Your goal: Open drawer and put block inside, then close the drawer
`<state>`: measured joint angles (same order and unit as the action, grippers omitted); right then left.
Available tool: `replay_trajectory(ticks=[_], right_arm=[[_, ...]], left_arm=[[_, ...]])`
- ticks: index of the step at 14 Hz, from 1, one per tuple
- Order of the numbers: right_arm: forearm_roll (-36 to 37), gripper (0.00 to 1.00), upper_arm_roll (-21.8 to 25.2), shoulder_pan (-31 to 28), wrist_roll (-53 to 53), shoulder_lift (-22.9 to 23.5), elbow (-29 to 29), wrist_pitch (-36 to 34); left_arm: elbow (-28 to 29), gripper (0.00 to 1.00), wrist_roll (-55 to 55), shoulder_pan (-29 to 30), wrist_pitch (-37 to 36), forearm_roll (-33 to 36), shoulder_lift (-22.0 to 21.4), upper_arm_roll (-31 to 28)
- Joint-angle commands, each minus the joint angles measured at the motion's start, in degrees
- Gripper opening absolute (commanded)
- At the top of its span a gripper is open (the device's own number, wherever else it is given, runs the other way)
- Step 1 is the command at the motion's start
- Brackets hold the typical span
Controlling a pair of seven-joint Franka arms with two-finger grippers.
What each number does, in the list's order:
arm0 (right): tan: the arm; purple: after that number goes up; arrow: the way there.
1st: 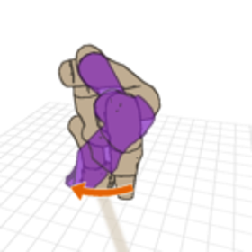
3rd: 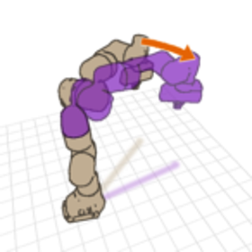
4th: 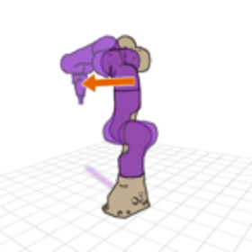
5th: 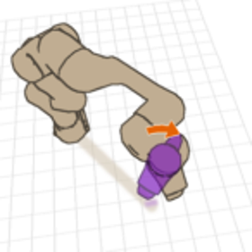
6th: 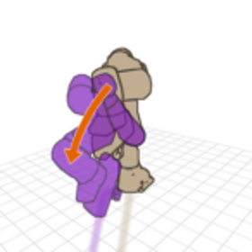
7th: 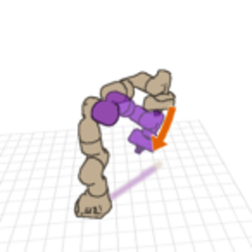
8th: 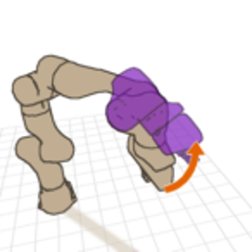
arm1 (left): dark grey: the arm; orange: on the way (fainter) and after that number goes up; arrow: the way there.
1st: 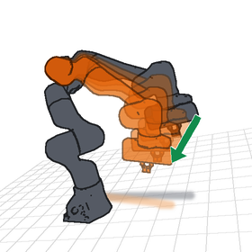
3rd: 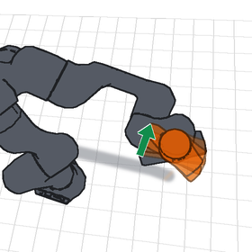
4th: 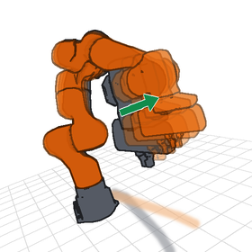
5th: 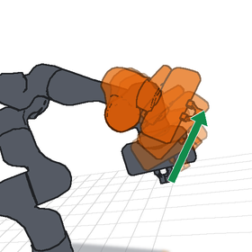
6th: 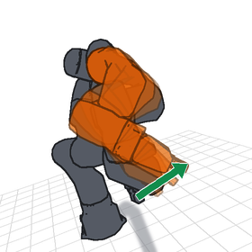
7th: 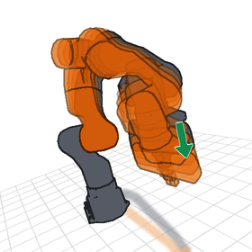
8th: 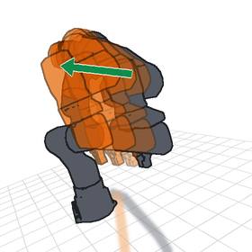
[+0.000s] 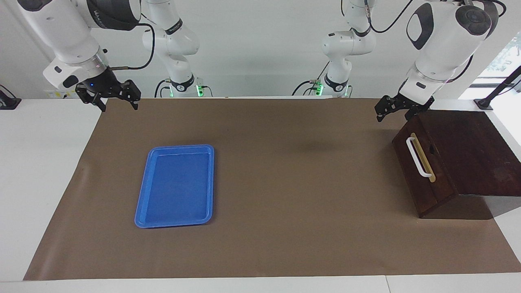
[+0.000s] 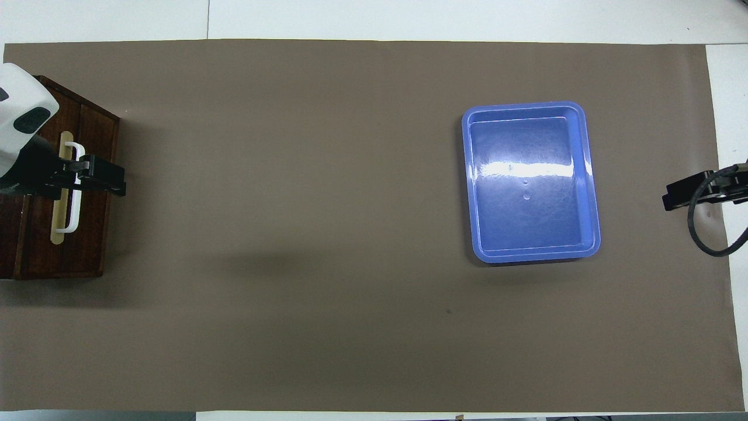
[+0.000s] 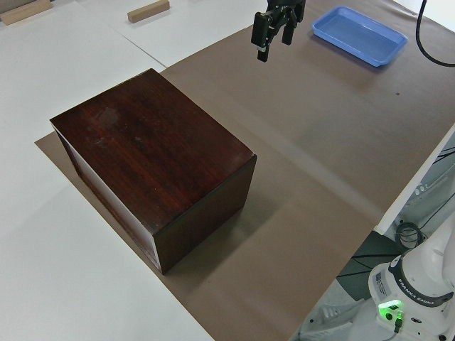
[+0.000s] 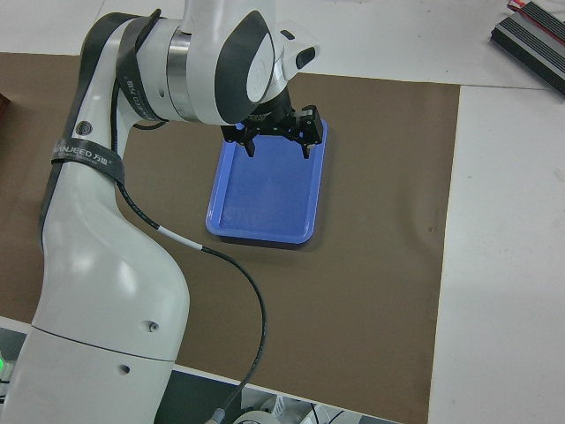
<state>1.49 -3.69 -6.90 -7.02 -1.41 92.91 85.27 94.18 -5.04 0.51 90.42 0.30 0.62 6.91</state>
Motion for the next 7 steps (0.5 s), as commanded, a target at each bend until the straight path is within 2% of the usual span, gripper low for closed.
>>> replay_trajectory(ticks=[1,7], right_arm=[[0.8,1.0,-0.7,-0.7,0.9,-1.0,1.0,0.3],[0.8,1.0,-0.7,-0.7,1.0,-1.0,1.0,0.3]], left_arm=[[-1.0,1.0,0.9,0.5,0.2,-0.8,0.4,-0.1],[-1.1,1.0,0.9,0.5,0.5,-1.4,0.4,0.2]])
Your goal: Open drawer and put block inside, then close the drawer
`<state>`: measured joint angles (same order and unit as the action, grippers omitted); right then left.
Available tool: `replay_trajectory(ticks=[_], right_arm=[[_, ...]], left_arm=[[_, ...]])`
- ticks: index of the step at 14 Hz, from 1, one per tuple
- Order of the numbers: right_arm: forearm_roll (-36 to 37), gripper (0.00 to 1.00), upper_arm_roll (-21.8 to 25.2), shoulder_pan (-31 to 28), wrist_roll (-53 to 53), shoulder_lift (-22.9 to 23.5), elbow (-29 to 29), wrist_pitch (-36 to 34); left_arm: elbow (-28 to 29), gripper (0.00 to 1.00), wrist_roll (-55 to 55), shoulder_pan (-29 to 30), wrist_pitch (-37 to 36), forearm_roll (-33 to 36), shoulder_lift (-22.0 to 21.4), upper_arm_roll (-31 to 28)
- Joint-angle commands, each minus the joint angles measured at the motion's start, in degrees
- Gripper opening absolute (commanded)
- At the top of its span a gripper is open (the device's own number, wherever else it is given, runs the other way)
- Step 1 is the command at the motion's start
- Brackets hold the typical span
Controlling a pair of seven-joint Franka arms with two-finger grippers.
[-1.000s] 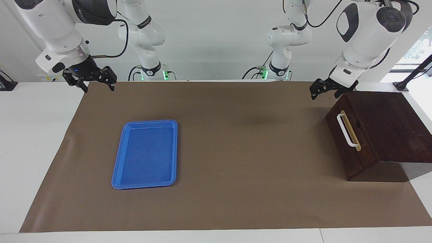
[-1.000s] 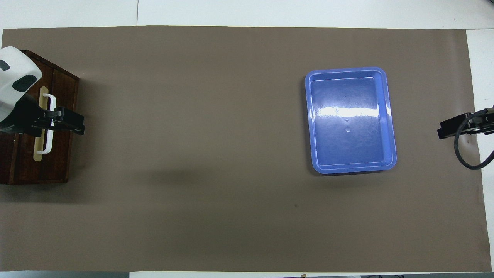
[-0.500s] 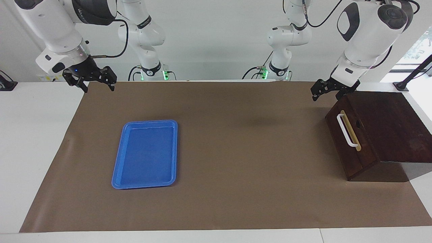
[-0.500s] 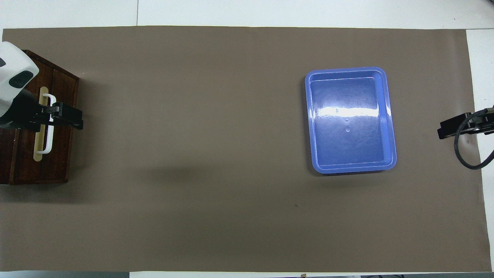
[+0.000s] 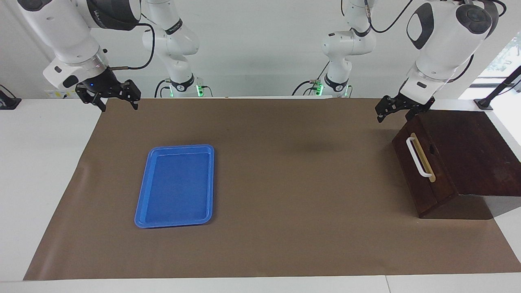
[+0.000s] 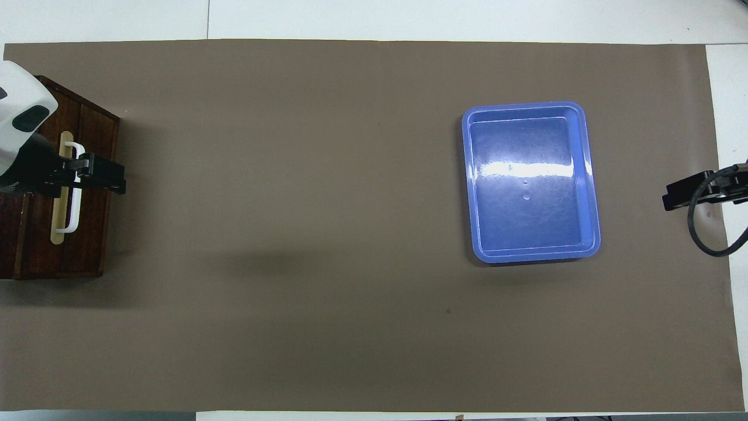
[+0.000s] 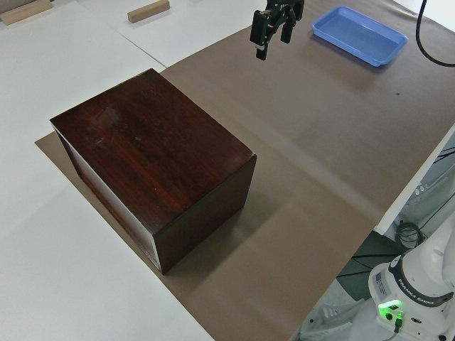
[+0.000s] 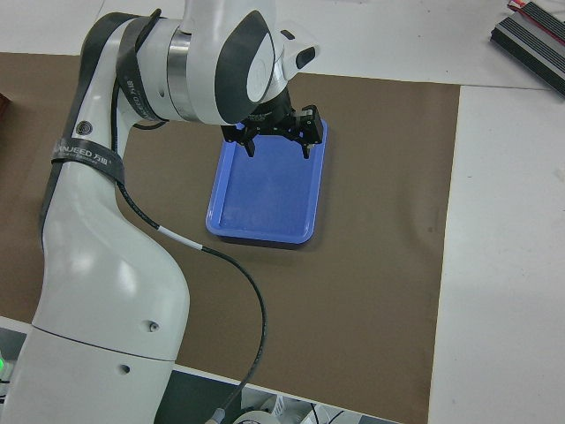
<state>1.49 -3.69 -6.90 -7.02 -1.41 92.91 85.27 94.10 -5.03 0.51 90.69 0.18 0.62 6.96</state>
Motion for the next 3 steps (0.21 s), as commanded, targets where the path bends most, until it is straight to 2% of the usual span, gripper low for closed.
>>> replay_trajectory(ticks=[1,3], right_arm=[[0.8,1.0,-0.7,-0.7,1.0,-1.0,1.0,0.3],[0.8,1.0,-0.7,-0.7,1.0,-1.0,1.0,0.3]], left_arm=[[-1.0,1.0,0.9,0.5,0.0,-1.3,0.4,0.1],[-1.0,1.0,0.9,0.5,0.3,-1.2,0.4,0.2]])
